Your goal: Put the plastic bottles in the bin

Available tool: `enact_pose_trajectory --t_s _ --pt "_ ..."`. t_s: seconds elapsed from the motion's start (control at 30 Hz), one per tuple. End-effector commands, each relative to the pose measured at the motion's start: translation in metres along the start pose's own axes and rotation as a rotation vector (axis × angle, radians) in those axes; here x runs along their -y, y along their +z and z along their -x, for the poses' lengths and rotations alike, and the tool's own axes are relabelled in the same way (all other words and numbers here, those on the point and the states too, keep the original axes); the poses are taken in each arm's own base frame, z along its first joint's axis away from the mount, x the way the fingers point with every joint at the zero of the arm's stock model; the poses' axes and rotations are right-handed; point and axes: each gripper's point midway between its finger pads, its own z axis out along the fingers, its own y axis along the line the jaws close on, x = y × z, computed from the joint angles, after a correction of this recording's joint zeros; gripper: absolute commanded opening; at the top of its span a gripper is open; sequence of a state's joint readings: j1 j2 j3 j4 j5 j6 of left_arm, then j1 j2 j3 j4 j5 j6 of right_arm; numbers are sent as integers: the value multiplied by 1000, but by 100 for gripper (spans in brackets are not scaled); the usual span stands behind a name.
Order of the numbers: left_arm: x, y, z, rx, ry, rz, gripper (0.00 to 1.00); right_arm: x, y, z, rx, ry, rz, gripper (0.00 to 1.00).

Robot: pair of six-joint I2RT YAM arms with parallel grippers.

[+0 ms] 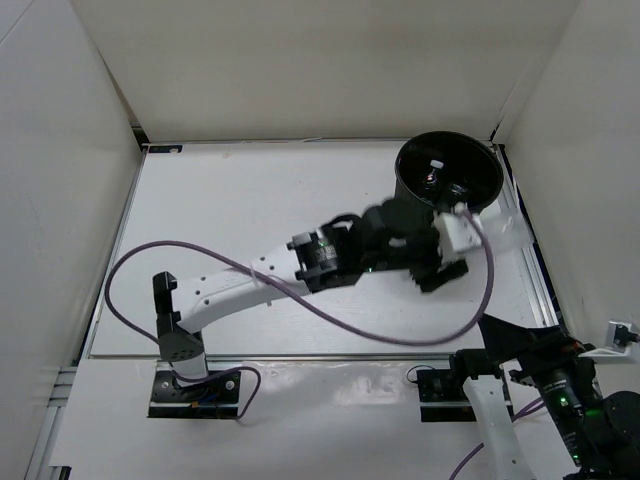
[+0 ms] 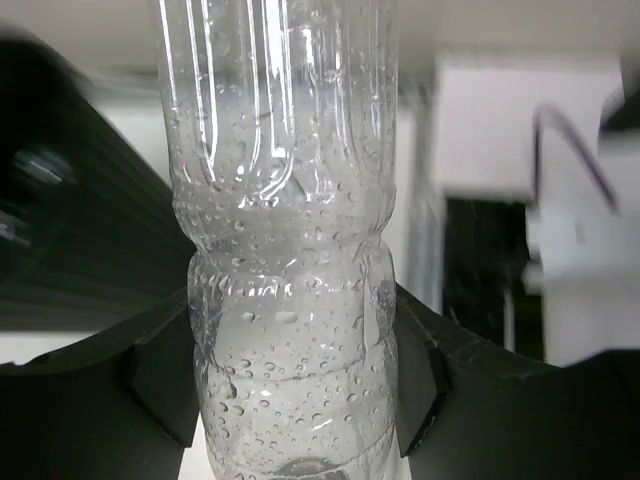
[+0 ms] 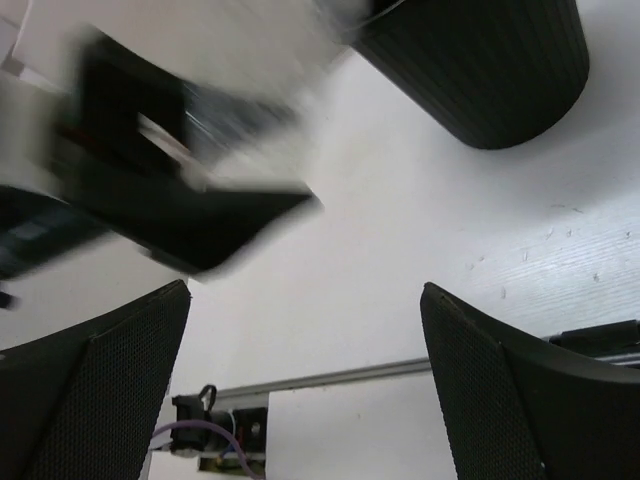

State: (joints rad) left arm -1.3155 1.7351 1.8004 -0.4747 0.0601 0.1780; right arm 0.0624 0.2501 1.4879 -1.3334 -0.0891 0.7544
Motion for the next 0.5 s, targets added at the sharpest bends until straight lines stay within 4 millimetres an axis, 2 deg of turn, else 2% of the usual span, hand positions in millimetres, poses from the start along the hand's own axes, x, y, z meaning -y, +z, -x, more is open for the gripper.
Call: enact_pose_trajectory --t_s 0.0,0.03,0.07,0.1,0.13,0.17,0.2,0.27,0.3,0.37,0.4,0.47 --pt "-72 -37 87 177 48 208 56 1 -5 19 85 5 -7 99" --pt "-103 -38 97 199 66 267 56 1 -5 19 85 5 -7 99" --pt "-121 -36 108 227 63 301 56 3 -5 20 95 16 -17 99" --pt "-141 -23 127 279 81 324 59 4 -5 22 97 15 -19 99" --pt "-172 -23 123 295 34 349 64 2 -8 23 106 14 -11 99" --pt "-190 -30 148 405 13 371 65 2 -10 27 123 14 -15 99" --pt "-209 -4 130 393 -13 401 65 0 -11 28 117 12 -5 99" --pt "-241 5 123 439 -43 478 68 -6 -16 37 130 2 3 99" --pt "-254 18 122 497 -54 496 68 -8 -18 41 139 1 10 99" --pt "-267 27 118 556 -101 499 70 -7 -22 46 137 -11 -12 99" --pt "-270 43 108 558 -118 494 70 -10 -30 52 161 -22 -2 99" --pt "-271 53 105 592 -163 482 70 -11 -35 56 169 -22 -1 99"
